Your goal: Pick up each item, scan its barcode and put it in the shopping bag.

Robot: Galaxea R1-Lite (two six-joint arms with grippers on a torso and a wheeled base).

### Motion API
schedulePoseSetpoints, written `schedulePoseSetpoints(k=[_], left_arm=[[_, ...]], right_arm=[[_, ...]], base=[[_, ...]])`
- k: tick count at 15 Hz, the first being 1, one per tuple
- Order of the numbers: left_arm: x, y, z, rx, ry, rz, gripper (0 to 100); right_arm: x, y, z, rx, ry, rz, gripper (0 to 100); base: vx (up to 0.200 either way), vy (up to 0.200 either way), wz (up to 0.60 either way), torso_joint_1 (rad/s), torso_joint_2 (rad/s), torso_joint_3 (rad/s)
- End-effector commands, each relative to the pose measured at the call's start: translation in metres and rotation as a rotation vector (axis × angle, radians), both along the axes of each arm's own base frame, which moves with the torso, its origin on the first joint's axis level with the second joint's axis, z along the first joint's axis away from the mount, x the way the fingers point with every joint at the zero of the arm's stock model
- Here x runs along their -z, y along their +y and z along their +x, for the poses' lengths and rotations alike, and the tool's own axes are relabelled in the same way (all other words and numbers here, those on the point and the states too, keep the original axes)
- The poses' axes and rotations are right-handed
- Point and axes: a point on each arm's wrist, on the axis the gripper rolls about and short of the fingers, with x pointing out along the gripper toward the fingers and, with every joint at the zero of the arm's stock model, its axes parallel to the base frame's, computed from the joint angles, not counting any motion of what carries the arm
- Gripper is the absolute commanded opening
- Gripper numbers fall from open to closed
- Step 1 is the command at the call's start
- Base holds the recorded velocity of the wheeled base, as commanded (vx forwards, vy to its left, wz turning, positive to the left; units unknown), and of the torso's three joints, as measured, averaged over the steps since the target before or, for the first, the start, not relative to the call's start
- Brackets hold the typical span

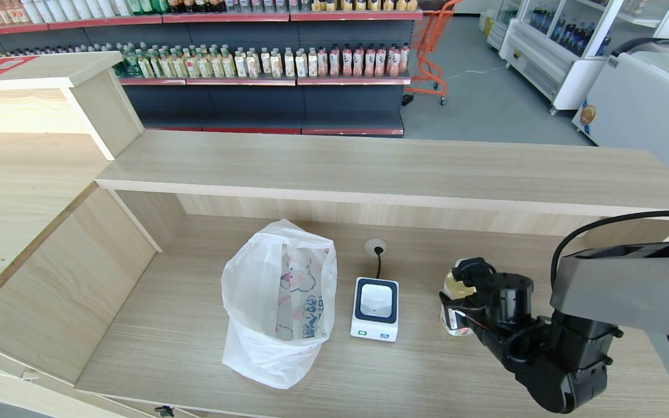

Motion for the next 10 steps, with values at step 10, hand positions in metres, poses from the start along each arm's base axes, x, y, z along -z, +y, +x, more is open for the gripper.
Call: schedulePoseSetpoints(k=[10], left_arm=[[0.0,0.0,0.0,0.0,0.0,-0.002,100]], right_arm=[[-0.156,-0.089,-0.066,-0.608,0.136,0.404,0]], base=[[0.0,0.0,0.0,0.0,0.0,0.0]])
